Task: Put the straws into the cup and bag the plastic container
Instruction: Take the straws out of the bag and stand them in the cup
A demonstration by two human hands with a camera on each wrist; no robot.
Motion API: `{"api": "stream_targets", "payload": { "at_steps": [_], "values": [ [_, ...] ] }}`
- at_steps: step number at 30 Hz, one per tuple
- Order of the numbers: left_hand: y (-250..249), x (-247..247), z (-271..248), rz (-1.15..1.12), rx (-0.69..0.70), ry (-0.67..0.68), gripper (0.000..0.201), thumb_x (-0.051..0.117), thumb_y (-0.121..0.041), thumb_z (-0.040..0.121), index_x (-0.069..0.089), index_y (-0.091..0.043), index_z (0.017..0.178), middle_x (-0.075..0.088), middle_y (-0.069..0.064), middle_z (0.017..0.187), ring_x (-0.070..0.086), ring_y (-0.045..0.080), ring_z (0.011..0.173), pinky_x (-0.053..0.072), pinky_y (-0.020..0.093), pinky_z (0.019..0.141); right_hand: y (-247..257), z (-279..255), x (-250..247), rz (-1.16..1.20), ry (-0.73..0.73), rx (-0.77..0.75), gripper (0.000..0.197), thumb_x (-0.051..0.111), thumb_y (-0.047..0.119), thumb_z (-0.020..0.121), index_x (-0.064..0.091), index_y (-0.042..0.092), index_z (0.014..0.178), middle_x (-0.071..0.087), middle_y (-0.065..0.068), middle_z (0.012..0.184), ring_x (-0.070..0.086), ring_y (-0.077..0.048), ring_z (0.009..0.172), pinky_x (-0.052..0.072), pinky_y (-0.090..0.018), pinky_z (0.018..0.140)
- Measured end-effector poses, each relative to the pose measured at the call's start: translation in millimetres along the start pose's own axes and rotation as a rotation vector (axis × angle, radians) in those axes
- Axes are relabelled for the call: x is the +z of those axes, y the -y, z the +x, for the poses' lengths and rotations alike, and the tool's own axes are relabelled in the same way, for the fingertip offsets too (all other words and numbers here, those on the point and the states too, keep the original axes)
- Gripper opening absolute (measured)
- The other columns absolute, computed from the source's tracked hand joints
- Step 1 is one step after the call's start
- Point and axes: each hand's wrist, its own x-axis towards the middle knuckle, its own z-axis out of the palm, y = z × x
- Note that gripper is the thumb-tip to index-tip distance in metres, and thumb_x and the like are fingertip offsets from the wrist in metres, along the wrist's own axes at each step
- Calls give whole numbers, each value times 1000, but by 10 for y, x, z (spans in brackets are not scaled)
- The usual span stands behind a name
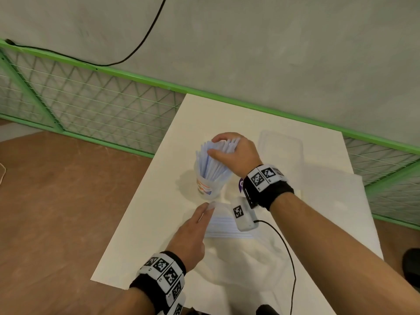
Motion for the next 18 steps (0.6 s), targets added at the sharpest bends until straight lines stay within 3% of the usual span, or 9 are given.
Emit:
{"api": "stream_targets", "payload": {
  "at_steps": [3, 6, 8, 12, 14, 18],
  "values": [
    [-1, -10, 13, 20, 0, 3, 93, 44, 11, 76, 10, -30, 153, 3, -14, 159, 57, 20, 110, 47, 25, 88, -61, -79, 52, 62, -97, -104, 53, 78, 34, 80, 56, 23, 126, 54, 11, 127, 48, -6, 119, 37, -27, 105],
    [5, -23, 26, 33, -3, 0, 95, 44, 11, 76, 8, -31, 153, 5, -12, 159, 58, 21, 101, 43, 20, 81, -40, -217, 35, 52, -223, -213, 61, 65, 40, 88, 42, 18, 140, 45, 2, 143, 40, -14, 133, 32, -36, 112],
    [1, -28, 29, 42, -18, 5, 94, 43, 11, 77, 8, -30, 154, 5, -11, 160, 58, 23, 101, 39, 18, 78, -51, -344, 68, -96, -189, -281, 68, 54, 43, 92, 32, 11, 148, 36, -4, 153, 30, -20, 142, 24, -36, 116],
    [-29, -38, 16, 46, -40, 2, 89, 42, 10, 80, 10, -27, 154, 2, -10, 161, 55, 23, 116, 40, 21, 89, -182, -508, 297, -490, 36, -339, 74, 35, 52, 95, 21, 8, 153, 21, -7, 161, 12, -21, 150, 18, -43, 120],
    [-40, -41, 4, 28, -40, -1, 88, 41, 12, 80, 12, -26, 153, 4, -10, 161, 53, 23, 119, 41, 22, 91, -228, -501, 361, -532, 64, -341, 74, 28, 53, 95, 20, 9, 154, 19, -5, 162, 10, -19, 151, 18, -44, 119],
    [-36, -50, -7, 31, -40, -7, 90, 41, 12, 78, 12, -28, 153, 6, -12, 159, 57, 23, 109, 43, 23, 86, -190, -440, 357, -455, -32, -343, 72, 36, 45, 96, 12, 11, 155, 10, -3, 164, 7, -17, 151, 9, -35, 120]
  ]
}}
